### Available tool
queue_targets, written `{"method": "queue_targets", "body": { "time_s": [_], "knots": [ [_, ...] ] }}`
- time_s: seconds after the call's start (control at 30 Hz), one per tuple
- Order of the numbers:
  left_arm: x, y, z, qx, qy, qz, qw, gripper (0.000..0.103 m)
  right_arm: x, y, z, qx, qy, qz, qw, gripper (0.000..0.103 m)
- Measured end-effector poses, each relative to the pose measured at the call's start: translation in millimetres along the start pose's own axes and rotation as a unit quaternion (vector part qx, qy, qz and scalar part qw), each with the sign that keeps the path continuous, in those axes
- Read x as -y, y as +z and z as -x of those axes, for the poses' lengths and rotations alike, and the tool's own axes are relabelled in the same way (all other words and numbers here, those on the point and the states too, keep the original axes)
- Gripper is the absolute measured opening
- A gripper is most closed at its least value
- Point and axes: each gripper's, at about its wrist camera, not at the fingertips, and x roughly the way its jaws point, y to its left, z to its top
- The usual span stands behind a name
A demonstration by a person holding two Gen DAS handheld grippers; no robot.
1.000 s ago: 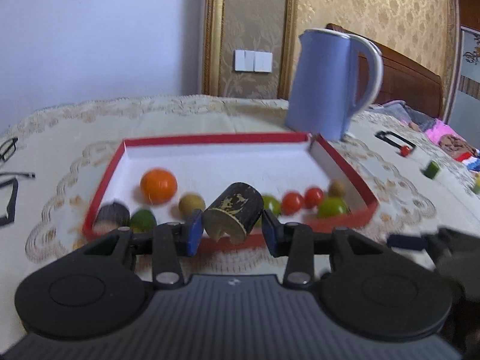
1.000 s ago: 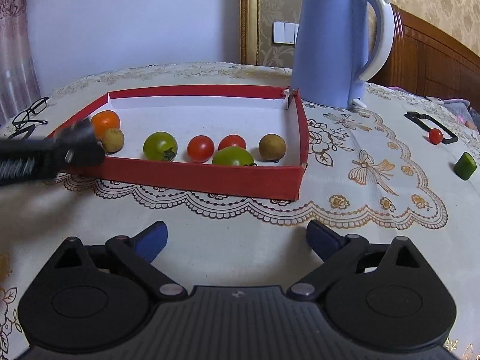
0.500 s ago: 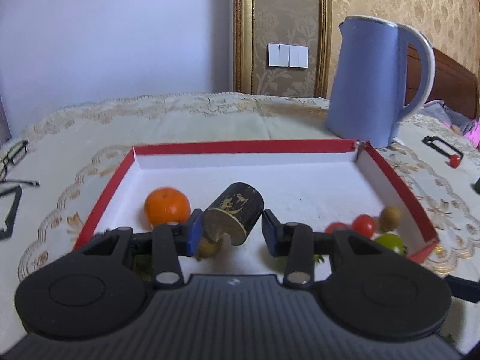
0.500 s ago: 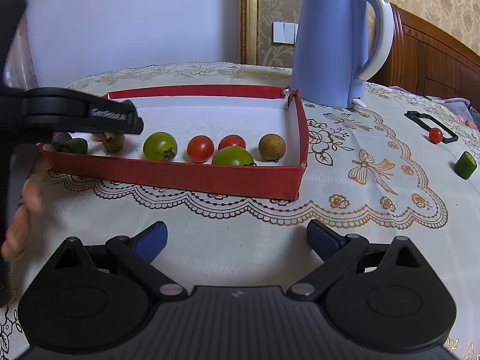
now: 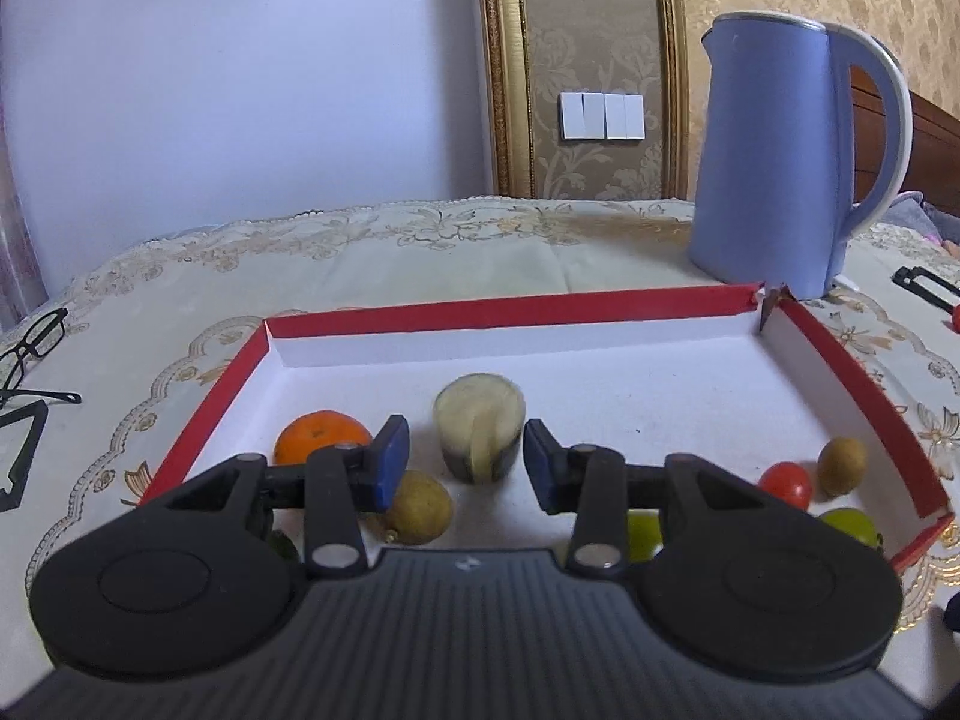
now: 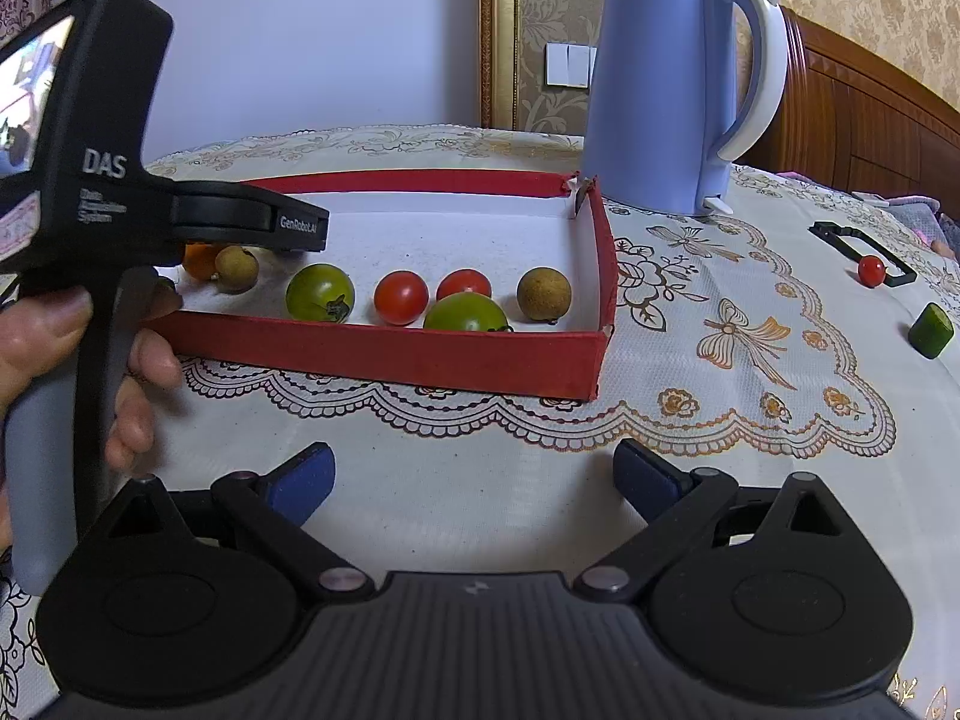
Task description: Organize fruits
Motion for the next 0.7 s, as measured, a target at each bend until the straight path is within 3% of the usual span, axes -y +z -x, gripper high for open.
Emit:
{"method": "queue_targets", "body": {
  "time_s": [0.4, 0.47, 0.53, 0.57, 0.7],
  "knots": [
    [-7, 1, -20, -0.038, -0.007, 0.021, 0.9991, 0.049, -1, 0, 0, 0.000, -0.001, 0.000, 1.000, 0.100],
    [-7, 1, -19, -0.036, -0.009, 0.018, 0.9991, 0.055, 0, 0, 1, 0.000, 0.000, 0.000, 1.000, 0.100],
    [-6, 1, -16, -0.033, -0.012, 0.014, 0.9993, 0.077, -1, 0, 0, 0.000, 0.000, 0.000, 1.000, 0.100],
    [-5, 0, -14, -0.030, -0.008, 0.011, 0.9994, 0.081, -1, 0, 0, 0.000, -0.001, 0.000, 1.000, 0.100],
    [-1, -3, -1, 0.000, 0.011, -0.018, 0.9998, 0.086, -1, 0, 0, 0.000, 0.000, 0.000, 1.000, 0.100]
  ]
}}
